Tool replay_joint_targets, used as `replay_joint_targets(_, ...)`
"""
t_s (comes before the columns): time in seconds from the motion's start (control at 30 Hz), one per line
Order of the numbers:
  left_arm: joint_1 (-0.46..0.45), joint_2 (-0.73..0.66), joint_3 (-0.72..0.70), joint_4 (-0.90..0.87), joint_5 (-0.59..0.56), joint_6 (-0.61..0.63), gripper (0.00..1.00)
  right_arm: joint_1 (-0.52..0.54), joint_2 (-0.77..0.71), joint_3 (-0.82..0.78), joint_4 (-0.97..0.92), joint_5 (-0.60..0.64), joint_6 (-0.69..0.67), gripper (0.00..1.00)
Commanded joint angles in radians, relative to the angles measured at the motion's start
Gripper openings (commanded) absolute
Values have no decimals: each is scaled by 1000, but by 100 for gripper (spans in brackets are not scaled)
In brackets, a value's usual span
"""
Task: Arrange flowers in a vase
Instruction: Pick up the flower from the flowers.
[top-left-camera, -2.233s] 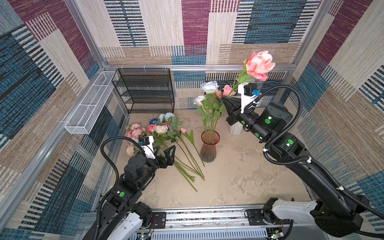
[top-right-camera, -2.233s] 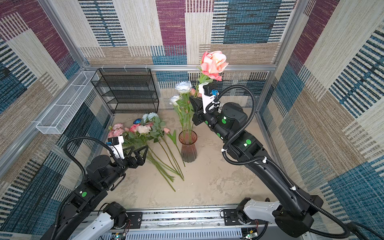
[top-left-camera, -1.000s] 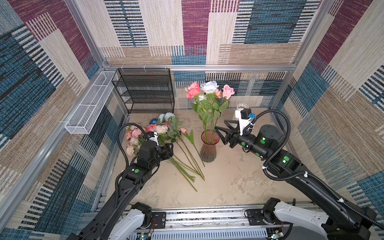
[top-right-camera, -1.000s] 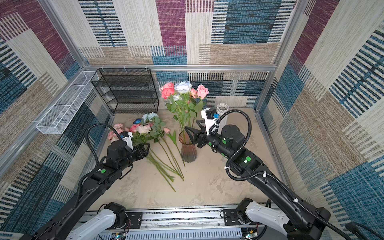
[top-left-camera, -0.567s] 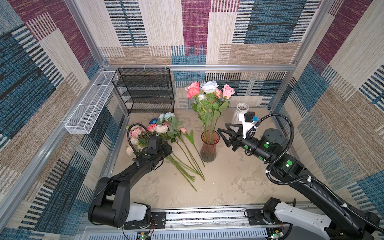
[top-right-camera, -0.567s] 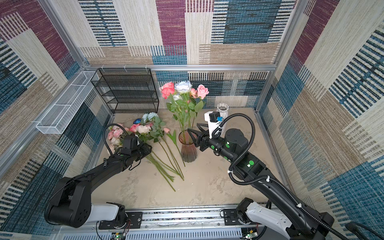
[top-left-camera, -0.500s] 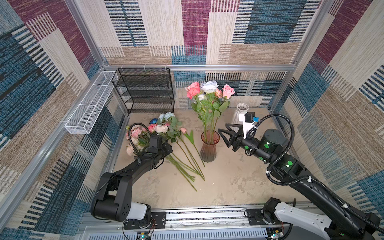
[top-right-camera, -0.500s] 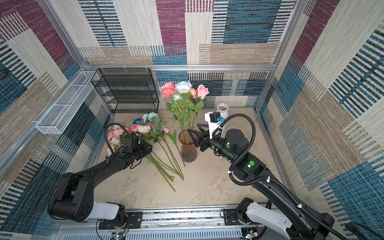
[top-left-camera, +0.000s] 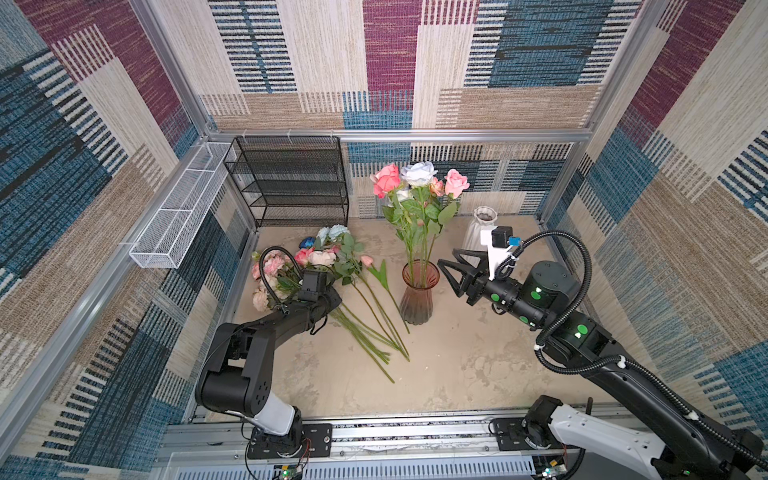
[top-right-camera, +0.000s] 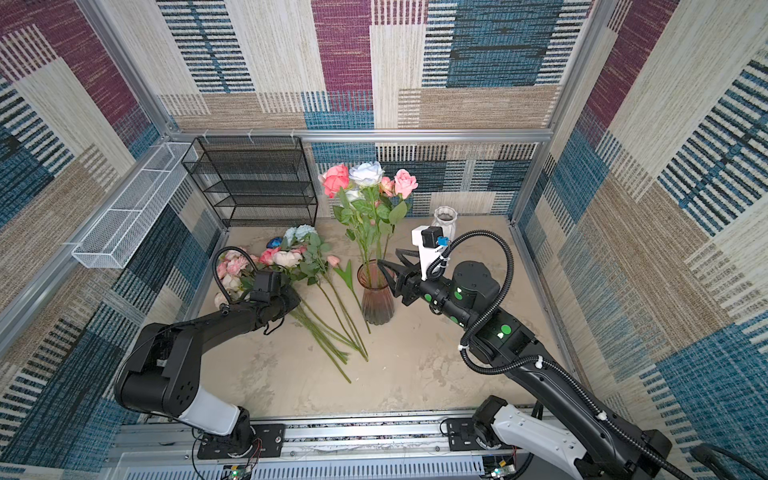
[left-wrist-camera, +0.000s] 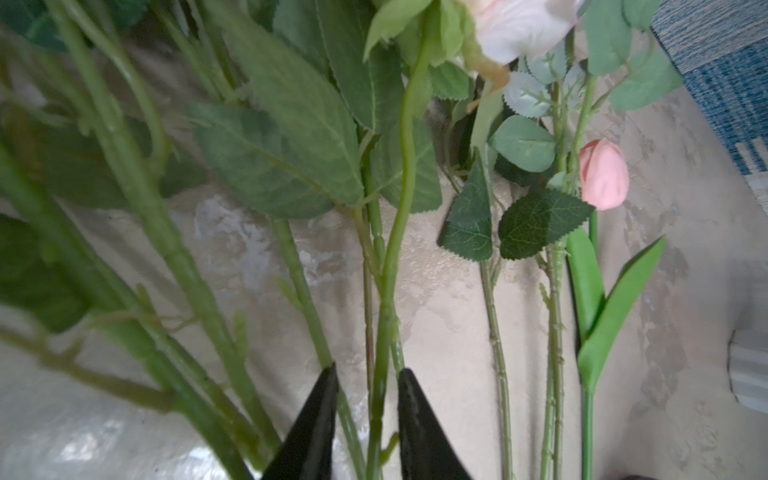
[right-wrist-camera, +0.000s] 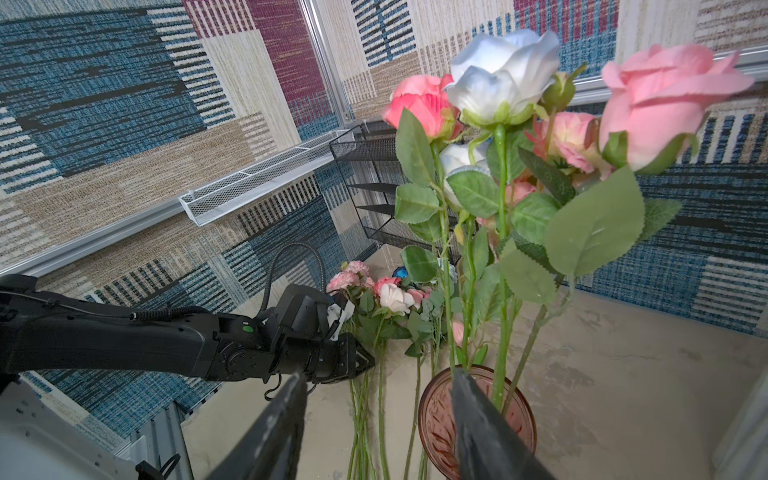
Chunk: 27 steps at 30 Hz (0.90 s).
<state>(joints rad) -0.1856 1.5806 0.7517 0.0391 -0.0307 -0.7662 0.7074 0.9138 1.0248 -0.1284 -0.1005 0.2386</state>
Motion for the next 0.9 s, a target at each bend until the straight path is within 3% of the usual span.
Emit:
replay_joint_targets(0.0,2,18,11,14,-13,-4,23,1,-6,1,18,11,13,57)
replay_joint_targets(0.37,2,-165,-17,1,-10,-15,0,1,-9,1,19,16,14,59)
replay_joint_targets(0.5,1,-279,-16,-38,-2,-13,0,1,-9,6,21,8,17,65)
replay_joint_targets(0.67,0,-448,0,-76,115,-3,0,1,-8,10,27,-60,14,73)
replay_joint_targets(0.87,-2,-652,63,-146,315,34,0,1,11,22,44,-189,5,73)
